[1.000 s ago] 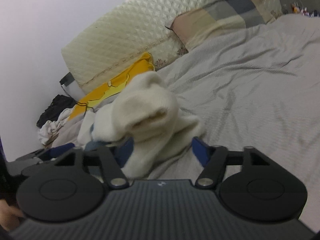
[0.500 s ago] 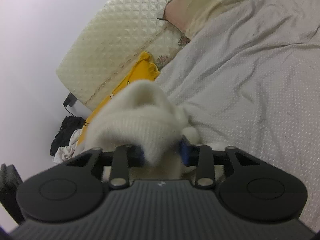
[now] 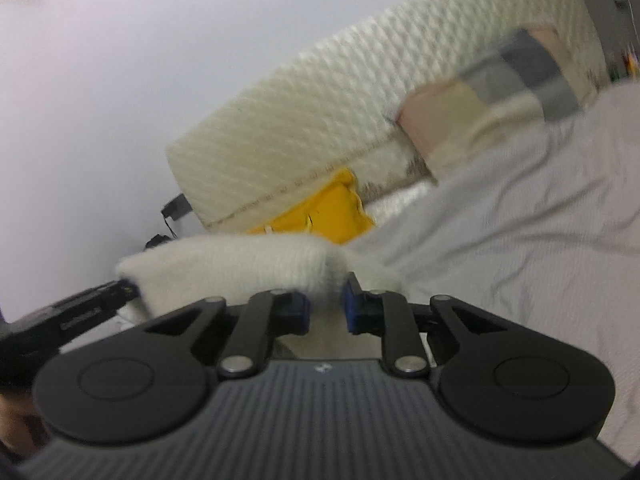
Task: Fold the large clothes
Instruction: 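Reach into the sweater pile and close both grippers on its fabric, then lift the sweater off the bed with both grippers, pulling it apart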
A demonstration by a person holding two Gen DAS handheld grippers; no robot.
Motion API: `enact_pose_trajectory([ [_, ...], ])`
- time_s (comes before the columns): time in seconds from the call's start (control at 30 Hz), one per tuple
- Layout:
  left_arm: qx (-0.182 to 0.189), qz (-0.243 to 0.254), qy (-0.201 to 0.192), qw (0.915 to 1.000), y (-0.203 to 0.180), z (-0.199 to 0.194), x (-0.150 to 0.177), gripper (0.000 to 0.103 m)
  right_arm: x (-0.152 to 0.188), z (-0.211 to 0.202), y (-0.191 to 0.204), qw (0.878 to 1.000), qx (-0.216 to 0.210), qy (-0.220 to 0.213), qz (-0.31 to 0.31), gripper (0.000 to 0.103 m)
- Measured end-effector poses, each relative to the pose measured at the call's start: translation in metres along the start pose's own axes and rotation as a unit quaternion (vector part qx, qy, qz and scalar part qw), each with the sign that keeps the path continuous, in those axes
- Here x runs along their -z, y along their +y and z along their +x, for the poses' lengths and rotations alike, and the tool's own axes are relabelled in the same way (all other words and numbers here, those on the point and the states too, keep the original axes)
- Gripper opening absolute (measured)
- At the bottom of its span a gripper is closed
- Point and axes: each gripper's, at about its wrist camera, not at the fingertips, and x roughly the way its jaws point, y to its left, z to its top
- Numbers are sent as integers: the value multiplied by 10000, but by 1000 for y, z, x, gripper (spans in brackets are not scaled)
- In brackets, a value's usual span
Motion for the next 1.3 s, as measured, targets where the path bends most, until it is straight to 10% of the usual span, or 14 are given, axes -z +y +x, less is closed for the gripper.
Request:
enact_pose_trajectory([
  [0.4, 43, -99, -854, 9963, -29, -239, -35, 12, -20, -164, 83, 9918, -272, -885, -877, 19],
  [0.7, 174, -644, -944, 9933, -58, -362, 46, 12, 30, -243, 126, 9906, -243, -582, -1213, 19],
  [0.9, 59, -995, -552, 9935, -67, -361, 119, 12, 94, -238, 107, 9944, -67, -16, -1052, 19],
  [1.3, 78, -1401, 999, 9851, -55, -214, 204, 14, 170, -154, 29, 9930, 168, 1169, -2, 20],
])
